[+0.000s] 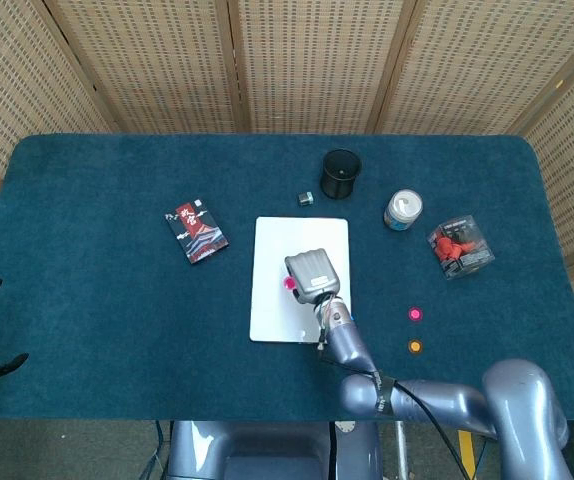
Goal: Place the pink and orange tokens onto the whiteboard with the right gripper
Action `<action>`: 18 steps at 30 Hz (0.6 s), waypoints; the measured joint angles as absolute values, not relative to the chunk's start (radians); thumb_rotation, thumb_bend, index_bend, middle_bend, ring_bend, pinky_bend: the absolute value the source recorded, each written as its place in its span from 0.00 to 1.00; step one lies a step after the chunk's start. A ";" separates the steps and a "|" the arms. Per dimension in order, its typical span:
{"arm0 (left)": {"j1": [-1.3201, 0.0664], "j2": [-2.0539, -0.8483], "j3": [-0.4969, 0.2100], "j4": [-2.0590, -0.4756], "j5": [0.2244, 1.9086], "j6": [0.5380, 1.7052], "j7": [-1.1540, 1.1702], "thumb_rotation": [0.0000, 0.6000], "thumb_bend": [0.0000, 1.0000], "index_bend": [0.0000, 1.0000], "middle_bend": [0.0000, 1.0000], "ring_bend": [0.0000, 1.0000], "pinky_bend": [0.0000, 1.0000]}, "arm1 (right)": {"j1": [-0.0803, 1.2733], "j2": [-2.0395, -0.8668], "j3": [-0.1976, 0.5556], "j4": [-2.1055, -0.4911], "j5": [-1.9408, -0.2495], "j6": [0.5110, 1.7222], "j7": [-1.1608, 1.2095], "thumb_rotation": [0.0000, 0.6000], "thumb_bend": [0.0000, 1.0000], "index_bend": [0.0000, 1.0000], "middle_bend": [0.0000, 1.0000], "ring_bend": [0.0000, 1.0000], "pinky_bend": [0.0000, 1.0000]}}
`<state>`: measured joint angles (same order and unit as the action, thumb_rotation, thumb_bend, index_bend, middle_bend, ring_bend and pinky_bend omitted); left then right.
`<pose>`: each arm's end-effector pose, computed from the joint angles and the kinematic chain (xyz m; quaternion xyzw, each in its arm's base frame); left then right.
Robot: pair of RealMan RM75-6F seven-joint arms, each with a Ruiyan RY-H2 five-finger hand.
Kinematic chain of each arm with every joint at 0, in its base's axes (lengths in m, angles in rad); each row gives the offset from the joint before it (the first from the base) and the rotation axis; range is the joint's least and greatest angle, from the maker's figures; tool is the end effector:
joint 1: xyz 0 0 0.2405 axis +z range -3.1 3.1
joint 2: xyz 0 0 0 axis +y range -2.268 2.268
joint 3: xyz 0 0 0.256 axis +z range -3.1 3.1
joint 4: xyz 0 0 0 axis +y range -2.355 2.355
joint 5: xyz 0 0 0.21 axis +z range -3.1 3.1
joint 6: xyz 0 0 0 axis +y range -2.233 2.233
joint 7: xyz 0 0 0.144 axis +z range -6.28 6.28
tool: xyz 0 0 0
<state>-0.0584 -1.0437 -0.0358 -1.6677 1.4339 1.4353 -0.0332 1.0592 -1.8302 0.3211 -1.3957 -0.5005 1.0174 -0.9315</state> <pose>-0.3227 0.1686 0.1733 -0.5759 -0.4316 -0.3565 0.5958 -0.0449 -0.3632 -0.0880 0.7645 -0.3702 0.2732 0.4516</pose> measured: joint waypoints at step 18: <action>-0.065 -1.029 -0.027 -1.661 1.448 1.420 -0.070 1.00 0.00 0.00 0.00 0.00 0.00 | 1.048 -1.787 0.265 -1.519 -0.555 1.094 -0.932 1.00 0.26 0.30 0.96 1.00 1.00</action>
